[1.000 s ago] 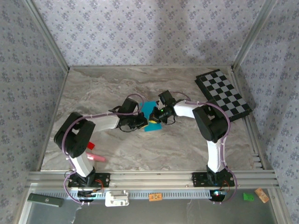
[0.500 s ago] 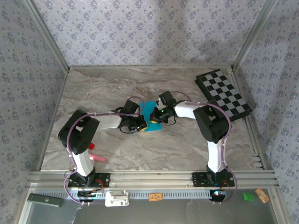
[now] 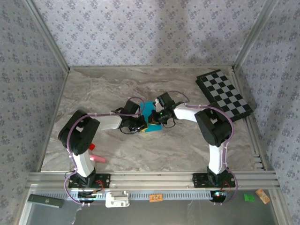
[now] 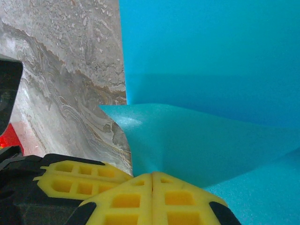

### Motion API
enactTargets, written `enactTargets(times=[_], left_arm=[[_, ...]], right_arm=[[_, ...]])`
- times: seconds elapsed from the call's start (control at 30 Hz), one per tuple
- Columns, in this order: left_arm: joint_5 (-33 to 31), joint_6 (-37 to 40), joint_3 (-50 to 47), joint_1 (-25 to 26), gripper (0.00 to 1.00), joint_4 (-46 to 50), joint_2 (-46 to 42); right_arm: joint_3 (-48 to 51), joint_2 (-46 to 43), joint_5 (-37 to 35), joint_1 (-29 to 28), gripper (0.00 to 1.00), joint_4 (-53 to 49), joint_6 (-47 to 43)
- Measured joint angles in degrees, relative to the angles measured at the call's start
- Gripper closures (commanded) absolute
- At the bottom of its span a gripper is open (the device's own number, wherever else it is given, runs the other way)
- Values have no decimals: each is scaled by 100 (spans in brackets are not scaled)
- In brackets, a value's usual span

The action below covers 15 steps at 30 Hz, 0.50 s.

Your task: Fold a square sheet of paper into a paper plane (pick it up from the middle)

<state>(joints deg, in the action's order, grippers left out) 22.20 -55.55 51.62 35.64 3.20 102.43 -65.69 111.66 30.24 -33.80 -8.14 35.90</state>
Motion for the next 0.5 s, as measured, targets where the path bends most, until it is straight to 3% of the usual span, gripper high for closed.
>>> enactTargets(times=[0.33, 0.5], left_arm=[[-31, 63, 37, 0, 100, 127, 7], [-39, 212, 33, 0, 100, 144, 11]], right_arm=[[-2, 201, 162, 157, 98, 11, -107], [-28, 284, 376, 544, 98, 70, -186]])
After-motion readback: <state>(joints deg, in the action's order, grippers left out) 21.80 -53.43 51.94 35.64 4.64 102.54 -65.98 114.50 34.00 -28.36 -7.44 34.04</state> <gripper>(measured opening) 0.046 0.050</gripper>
